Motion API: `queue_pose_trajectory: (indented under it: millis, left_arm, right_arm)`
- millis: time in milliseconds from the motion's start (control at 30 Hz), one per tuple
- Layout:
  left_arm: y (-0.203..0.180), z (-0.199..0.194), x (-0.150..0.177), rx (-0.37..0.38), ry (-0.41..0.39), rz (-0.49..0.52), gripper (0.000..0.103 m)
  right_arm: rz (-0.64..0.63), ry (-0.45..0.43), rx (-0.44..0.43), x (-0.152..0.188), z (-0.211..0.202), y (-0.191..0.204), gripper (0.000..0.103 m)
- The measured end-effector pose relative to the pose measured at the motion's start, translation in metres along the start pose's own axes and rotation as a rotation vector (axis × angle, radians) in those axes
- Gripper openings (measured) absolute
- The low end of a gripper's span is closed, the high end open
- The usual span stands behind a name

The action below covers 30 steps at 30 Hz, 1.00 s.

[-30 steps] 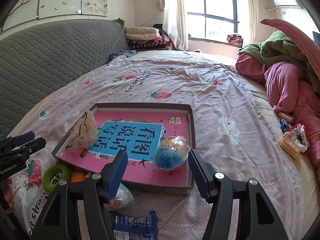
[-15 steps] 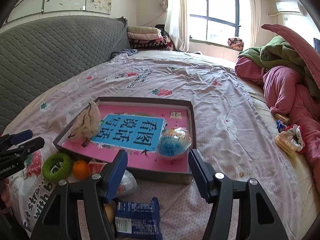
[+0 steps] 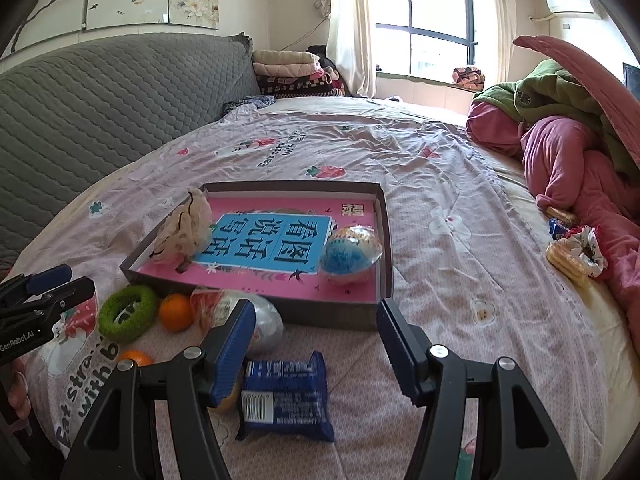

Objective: Organize objects
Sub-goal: 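Withdraw both tools back from the grey tray, then move left tool to the tangerine while right tool approaches the blue snack packet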

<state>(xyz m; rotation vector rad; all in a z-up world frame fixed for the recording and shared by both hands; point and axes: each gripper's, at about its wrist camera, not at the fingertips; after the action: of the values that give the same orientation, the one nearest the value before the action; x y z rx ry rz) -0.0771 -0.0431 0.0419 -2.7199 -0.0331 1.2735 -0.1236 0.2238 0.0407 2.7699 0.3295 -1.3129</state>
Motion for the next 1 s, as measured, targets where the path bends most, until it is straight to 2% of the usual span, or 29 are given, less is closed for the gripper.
queue_pose_trajectory:
  millis: [1000]
  left_arm:
    - [-0.017, -0.008, 0.024, 0.025, 0.041, 0.037, 0.063]
  right_arm:
    - [0.005, 0.028, -0.018, 0.019, -0.015, 0.003, 0.063]
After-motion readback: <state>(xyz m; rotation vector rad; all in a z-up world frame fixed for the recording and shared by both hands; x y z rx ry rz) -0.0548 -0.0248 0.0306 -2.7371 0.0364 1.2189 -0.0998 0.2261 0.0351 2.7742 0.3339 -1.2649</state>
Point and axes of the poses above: each gripper's, at about its wrist camera, not at the fingertips, and z roughly the way its jaws point, y to its left, x to its underside, and after that the axes turned 6 degrees about x, right-handed
